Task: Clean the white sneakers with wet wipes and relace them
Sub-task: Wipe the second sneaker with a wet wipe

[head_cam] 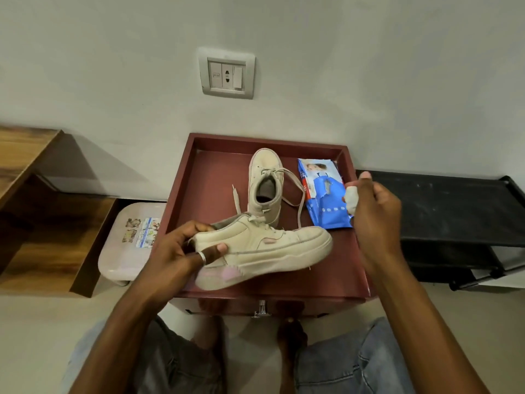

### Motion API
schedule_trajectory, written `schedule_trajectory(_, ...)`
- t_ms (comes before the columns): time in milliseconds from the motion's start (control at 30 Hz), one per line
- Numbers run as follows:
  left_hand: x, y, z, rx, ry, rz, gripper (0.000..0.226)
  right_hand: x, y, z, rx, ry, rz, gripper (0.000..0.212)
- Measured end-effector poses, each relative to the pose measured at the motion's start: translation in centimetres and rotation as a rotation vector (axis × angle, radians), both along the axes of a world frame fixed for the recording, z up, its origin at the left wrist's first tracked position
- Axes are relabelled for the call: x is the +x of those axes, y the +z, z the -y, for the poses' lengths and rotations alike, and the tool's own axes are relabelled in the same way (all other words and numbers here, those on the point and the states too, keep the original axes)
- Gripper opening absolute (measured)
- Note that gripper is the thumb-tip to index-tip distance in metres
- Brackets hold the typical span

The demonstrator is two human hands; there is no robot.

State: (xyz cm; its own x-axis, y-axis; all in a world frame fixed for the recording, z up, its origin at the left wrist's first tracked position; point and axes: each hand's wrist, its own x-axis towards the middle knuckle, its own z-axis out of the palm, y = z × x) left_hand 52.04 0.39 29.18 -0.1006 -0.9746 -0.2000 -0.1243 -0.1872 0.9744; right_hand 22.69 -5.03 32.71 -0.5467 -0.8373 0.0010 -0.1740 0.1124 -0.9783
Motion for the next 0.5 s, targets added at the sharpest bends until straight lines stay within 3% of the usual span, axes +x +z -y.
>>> schedule_trajectory(167, -1.5, -0.7, -0.2, 0.043, 0.103, -0.072, 0.040, 4.0, -0.6, -1.9, 0.173, 0.186, 0.049, 0.050)
schedule_trajectory(300, -2.4, -1.2, 0.0, 0.070, 0.179, -0.169, 0.041, 6.7, -0.9, -2.4, 0.274, 0.286, 0.355, 0.036)
schedule_trajectory(400, -2.7, -1.1, 0.3, 0.074, 0.160, -0.126, 0.037, 7.5, -1.3, -2.1, 0.237, 0.344, 0.544, 0.027)
schedule_trajectory(433, -2.7, -1.2, 0.2, 0.068, 0.140, -0.113, 0.035, 7.7, -1.2, -2.0, 0.230, 0.378, 0.544, 0.025)
schedule_trajectory(500, -2.7, -1.0, 0.2, 0.104, 0.118, -0.097, 0.029, 8.2, -1.4, -2.1, 0.206, 0.470, 0.313, 0.027)
